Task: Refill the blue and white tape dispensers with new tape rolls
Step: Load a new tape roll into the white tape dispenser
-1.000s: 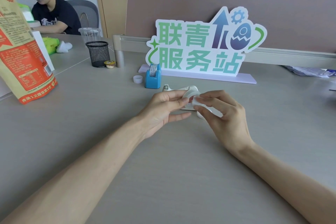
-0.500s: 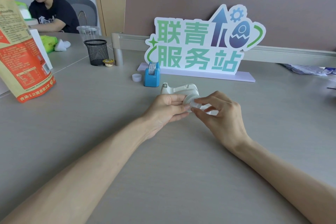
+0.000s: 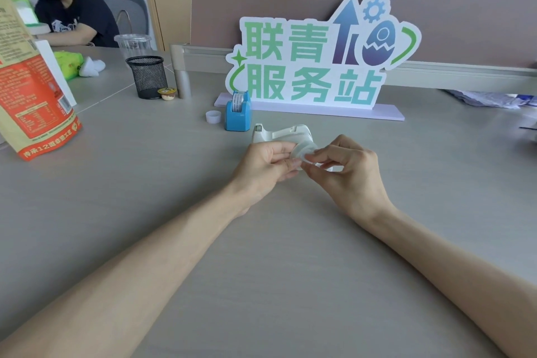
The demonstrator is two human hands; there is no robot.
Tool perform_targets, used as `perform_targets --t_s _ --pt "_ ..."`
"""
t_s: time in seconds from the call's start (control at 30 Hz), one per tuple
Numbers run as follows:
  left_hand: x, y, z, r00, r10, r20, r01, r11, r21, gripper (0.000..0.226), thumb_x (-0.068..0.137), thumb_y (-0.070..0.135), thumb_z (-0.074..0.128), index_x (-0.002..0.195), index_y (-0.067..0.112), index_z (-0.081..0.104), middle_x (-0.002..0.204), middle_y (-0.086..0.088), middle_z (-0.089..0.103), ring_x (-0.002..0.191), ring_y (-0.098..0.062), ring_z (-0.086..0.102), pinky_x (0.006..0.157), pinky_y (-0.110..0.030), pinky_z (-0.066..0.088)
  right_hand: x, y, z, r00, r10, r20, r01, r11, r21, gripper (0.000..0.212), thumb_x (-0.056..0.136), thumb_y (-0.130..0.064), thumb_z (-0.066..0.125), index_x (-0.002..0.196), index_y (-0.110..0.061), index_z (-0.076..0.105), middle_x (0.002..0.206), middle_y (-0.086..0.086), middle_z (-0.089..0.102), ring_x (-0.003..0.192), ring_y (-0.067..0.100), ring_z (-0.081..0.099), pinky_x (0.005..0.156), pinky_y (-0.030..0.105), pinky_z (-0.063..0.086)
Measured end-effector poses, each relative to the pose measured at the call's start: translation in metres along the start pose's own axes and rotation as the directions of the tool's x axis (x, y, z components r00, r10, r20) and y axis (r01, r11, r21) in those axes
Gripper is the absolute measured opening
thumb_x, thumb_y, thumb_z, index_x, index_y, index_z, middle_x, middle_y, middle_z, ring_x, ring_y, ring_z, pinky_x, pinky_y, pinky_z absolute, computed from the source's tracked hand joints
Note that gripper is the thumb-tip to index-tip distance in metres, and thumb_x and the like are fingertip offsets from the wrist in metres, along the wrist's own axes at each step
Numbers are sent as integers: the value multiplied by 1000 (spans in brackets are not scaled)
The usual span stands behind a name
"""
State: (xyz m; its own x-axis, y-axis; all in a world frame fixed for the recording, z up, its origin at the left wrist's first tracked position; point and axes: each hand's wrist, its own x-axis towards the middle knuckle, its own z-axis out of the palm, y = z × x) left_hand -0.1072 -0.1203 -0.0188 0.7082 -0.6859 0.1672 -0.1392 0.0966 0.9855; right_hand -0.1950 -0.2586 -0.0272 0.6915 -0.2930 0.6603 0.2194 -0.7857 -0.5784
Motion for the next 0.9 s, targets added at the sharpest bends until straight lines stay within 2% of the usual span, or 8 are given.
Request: perform_targets --t_s 0.13,0.23,0.47,0.57,0.63,0.73,0.8,0.9 --pt "-2 0 2 998 44 -37 -43 999 18 19 91 -1 58 101 11 69 93 0 71 83 0 67 85 -20 55 0 -1 0 1000 5 12 -5 1000 -2 10 76 -12 80 86 -15 79 80 9 64 69 21 65 68 41 56" --pt "-2 -2 3 997 65 -49 -61 995 79 20 90 1 60 103 14 69 97 -2 72 89 -4 66 86 -22 55 1 -1 0 1000 26 12 -26 1000 -7 10 75 -15 82 84 -13 79 79 8 65 68 22 67 67 43 56" --pt "-2 -1 1 1000 28 -8 -28 998 53 19 93 4 55 106 14 65 96 2 70 82 0 68 76 -23 59 6 -7 -2 991 137 -3 -137 991 -3 23 67 -24 87 69 -14 67 74 -7 65 68 6 61 67 29 53" --pt "-2 1 -1 1000 24 13 -24 1000 2 21 96 5 51 112 14 63 104 0 68 90 -5 66 74 -29 60 6 -7 -2 997 79 0 -79 996 32 25 68 -22 86 76 -16 63 85 -6 59 76 3 57 68 17 49" --pt "-3 2 -3 1000 17 -1 -17 998 -54 22 97 5 50 113 14 62 109 -1 67 96 -8 65 73 -31 60 6 -8 -4 1000 29 12 -29 999 22 29 72 -25 83 95 -20 65 105 -6 57 95 -1 54 74 10 44" --pt "-4 4 -8 1000 8 -26 -12 992 -123 23 97 6 50 116 12 62 113 -3 65 103 -10 63 71 -32 60 5 -10 -7 987 109 122 -130 975 180 30 82 -24 75 110 -27 64 114 -11 67 106 3 63 90 22 51" --pt "-4 5 -11 1000 8 -25 -12 991 -133 23 96 8 52 115 14 64 114 -1 66 103 -8 65 70 -32 60 5 -11 -6 972 168 164 -214 923 321 27 83 -15 74 105 -26 65 103 -9 73 97 7 70 88 32 56" --pt "-5 8 -13 1000 7 -2 -7 995 -96 24 90 13 63 113 17 66 112 3 68 101 -7 67 70 -33 60 6 -8 -8 960 226 166 -276 867 416 25 81 -7 75 104 -13 70 96 -6 77 88 11 73 76 29 59"
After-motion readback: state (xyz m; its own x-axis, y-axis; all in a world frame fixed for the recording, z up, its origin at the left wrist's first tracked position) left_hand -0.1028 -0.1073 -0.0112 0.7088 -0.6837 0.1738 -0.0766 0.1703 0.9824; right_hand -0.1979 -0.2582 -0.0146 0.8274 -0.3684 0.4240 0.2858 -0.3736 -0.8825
